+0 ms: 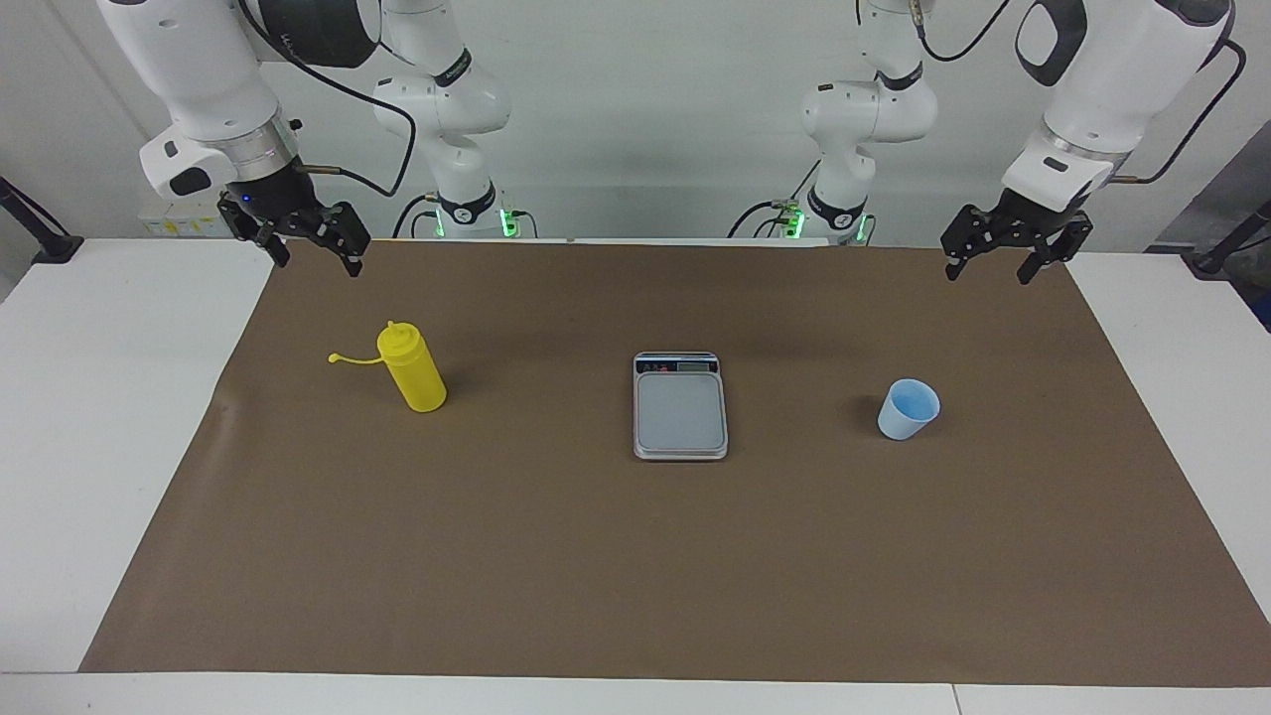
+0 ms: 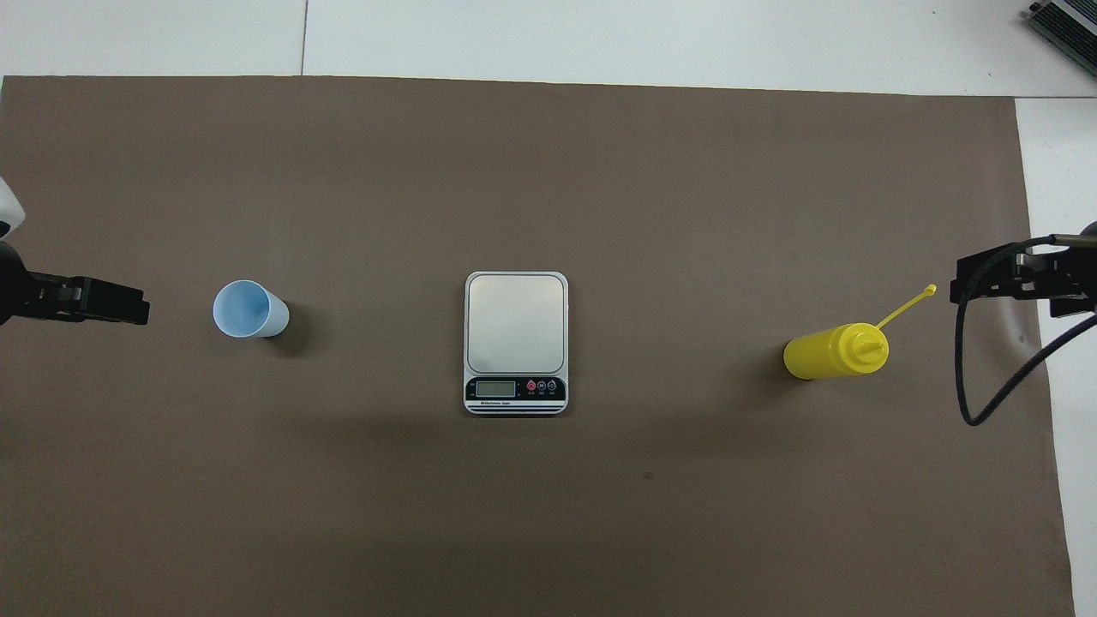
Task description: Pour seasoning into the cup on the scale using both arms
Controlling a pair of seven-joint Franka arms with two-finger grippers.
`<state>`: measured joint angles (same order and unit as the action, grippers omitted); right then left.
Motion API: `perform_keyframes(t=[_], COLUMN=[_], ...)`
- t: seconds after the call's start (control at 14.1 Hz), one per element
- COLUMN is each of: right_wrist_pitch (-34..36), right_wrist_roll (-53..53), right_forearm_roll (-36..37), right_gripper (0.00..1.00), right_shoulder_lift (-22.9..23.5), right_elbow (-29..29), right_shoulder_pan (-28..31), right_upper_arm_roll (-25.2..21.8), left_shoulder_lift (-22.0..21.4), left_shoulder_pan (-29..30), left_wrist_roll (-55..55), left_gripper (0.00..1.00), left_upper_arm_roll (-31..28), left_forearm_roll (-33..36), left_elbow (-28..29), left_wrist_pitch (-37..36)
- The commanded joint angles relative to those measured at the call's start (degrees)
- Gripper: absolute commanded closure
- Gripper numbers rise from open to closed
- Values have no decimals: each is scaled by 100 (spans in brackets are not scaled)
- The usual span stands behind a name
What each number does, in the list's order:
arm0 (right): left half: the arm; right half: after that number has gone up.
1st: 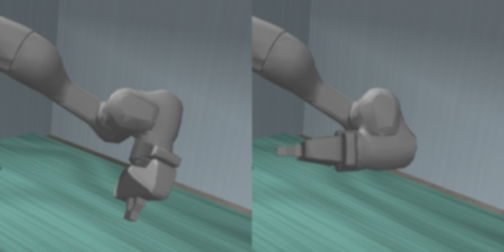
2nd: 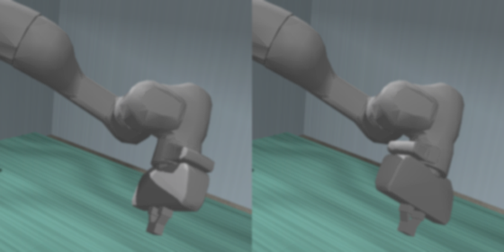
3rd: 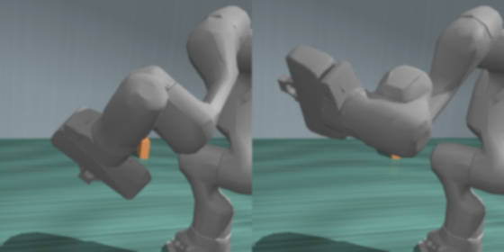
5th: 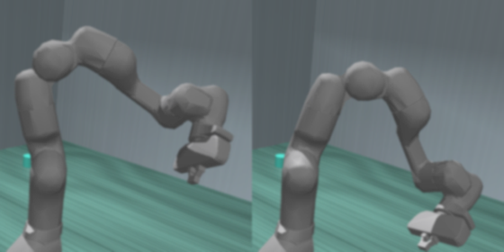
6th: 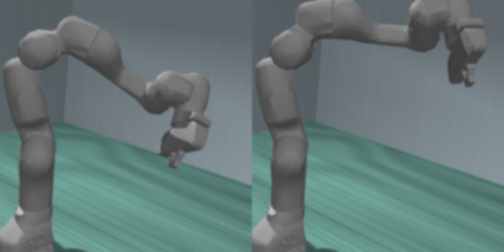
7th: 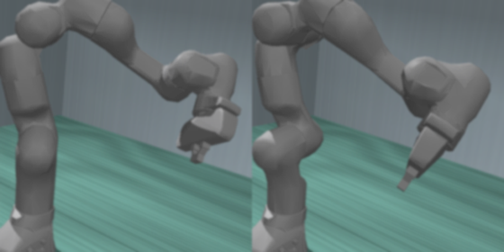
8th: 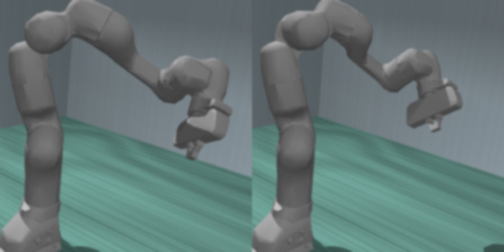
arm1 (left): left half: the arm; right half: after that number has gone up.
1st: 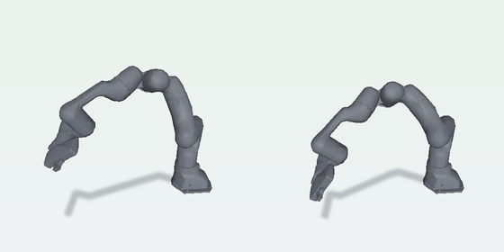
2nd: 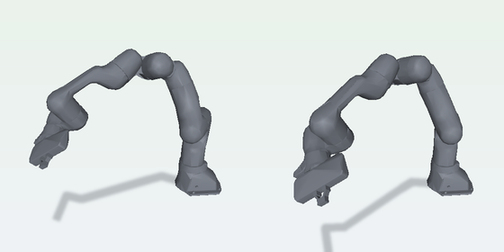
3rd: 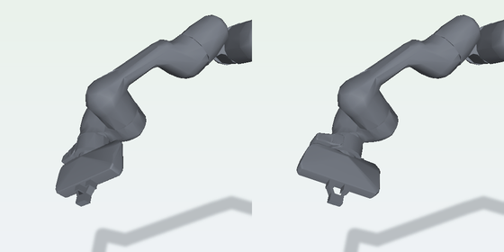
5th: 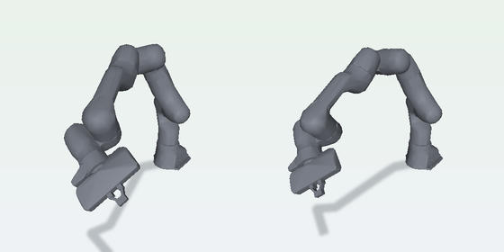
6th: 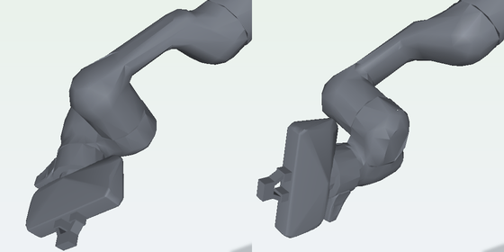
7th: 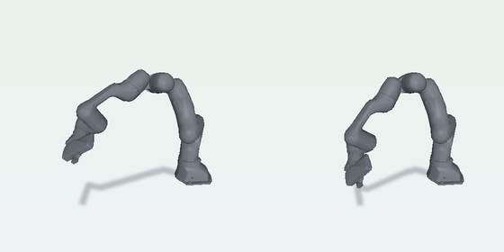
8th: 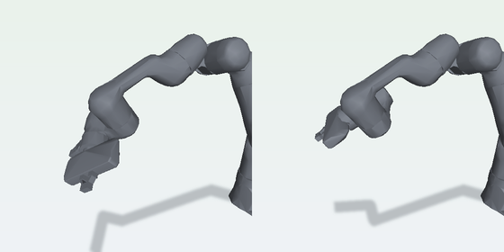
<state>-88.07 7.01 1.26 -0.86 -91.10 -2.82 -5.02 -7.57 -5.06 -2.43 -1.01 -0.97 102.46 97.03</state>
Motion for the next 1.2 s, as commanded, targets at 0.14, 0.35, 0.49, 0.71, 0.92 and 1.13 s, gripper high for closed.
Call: perform_keyframes(t=[0.14,0.35,0.49,0.71,0.92,1.13], right_wrist_pitch=[71,71,71,71,71,71], right_wrist_roll=[-121,-121,-121,-121,-121,-121], right_forearm_roll=[6,6,6,6,6,6], right_gripper=[0,0,0,0,0,0], right_shoulder_lift=[-55,-55,-55,-55,-55,-55], right_elbow=[-13,-13,-13,-13,-13,-13], right_shoulder_pan=[44,44,44,44,44,44], right_upper_arm_roll=[18,27,27,18,18,27], left_shoulder_lift=[-78,159,282,546,616,625], left_shoulder_pan=[5,14,40,76,76,260], left_wrist_roll=[5,250,540,1367,1701,1728], left_gripper=[0,0,0,0,0,0], left_upper_arm_roll=[-31,-31,-48,-40,-40,-40], left_forearm_roll=[132,132,132,132,132,132], left_elbow=[565,783,1004,1170,2039,2288], left_wrist_pitch=[703,1002,1221,1510,2695,3155])
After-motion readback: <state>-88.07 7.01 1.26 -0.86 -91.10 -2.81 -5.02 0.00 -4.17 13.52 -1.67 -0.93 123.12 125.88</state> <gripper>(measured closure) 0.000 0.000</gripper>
